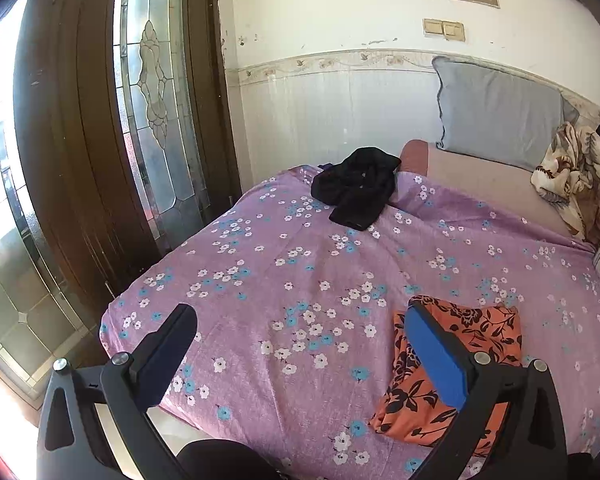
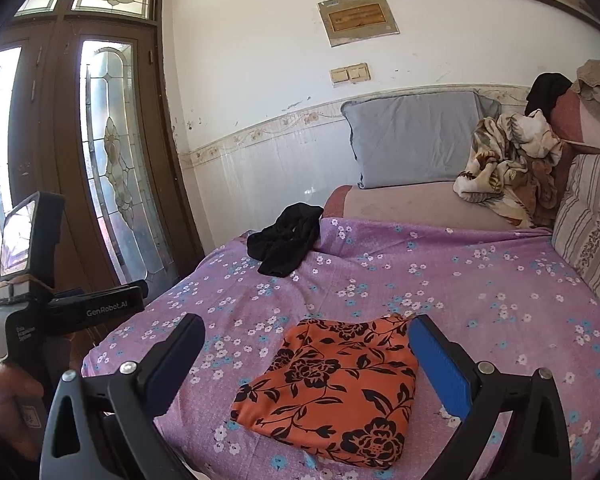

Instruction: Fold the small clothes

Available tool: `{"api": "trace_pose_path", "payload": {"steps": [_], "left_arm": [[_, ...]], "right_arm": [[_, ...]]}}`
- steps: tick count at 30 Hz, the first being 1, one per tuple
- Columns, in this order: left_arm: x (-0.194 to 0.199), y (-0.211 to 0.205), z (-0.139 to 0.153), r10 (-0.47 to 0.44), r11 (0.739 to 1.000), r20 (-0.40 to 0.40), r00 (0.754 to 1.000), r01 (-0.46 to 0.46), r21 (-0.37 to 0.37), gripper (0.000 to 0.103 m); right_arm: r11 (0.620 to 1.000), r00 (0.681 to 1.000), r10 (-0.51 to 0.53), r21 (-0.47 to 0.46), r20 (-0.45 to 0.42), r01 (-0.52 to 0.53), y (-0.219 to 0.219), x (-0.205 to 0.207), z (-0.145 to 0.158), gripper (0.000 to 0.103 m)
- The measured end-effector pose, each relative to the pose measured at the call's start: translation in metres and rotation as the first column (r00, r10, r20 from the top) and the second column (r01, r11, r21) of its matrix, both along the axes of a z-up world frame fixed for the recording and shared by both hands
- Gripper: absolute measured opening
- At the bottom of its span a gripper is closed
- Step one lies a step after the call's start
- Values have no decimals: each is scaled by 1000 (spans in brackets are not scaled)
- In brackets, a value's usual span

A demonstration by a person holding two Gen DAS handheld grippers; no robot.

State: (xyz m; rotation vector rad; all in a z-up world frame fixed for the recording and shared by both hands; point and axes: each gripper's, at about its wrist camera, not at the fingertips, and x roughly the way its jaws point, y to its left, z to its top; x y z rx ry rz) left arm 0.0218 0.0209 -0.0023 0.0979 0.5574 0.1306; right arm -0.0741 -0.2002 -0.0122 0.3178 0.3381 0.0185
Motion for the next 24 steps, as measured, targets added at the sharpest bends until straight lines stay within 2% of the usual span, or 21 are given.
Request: {"api": "trace_pose_path", "payload": {"steps": [24], "left_arm": [[-20, -22, 21, -81, 997, 17, 997, 81, -5, 103]], "right_arm": [[997, 997, -68, 29, 33, 67, -27, -18, 8, 103]]}}
